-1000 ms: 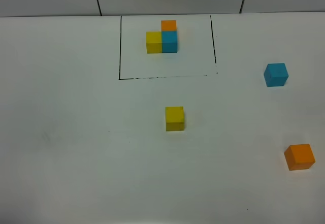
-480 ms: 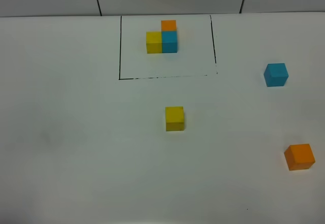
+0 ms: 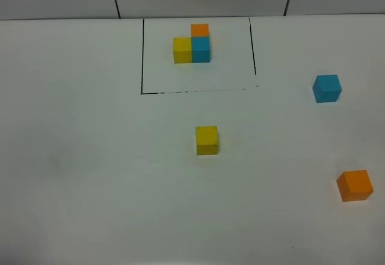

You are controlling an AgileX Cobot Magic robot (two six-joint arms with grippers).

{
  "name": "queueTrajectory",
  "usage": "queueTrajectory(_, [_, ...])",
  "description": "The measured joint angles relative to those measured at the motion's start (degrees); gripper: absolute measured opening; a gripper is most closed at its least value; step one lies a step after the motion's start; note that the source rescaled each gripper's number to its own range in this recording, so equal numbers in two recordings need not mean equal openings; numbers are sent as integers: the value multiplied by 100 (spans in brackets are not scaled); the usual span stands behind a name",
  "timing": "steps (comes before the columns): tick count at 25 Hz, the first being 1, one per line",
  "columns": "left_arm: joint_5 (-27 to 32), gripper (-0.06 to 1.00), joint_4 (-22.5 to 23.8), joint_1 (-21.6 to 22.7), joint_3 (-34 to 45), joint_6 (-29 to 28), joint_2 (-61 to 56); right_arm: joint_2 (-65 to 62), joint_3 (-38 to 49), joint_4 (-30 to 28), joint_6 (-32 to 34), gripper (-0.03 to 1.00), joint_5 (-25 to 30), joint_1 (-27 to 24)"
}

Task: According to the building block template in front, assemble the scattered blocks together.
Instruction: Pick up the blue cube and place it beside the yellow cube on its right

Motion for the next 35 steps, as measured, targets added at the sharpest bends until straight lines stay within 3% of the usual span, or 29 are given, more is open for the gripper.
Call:
queueTrajectory(10, [0, 68, -4, 1060, 0, -40, 0, 0, 0, 0, 0, 75, 0, 0])
queueTrajectory(35, [0, 68, -19, 1088, 0, -47, 0, 0, 0, 0, 0, 75, -2, 0])
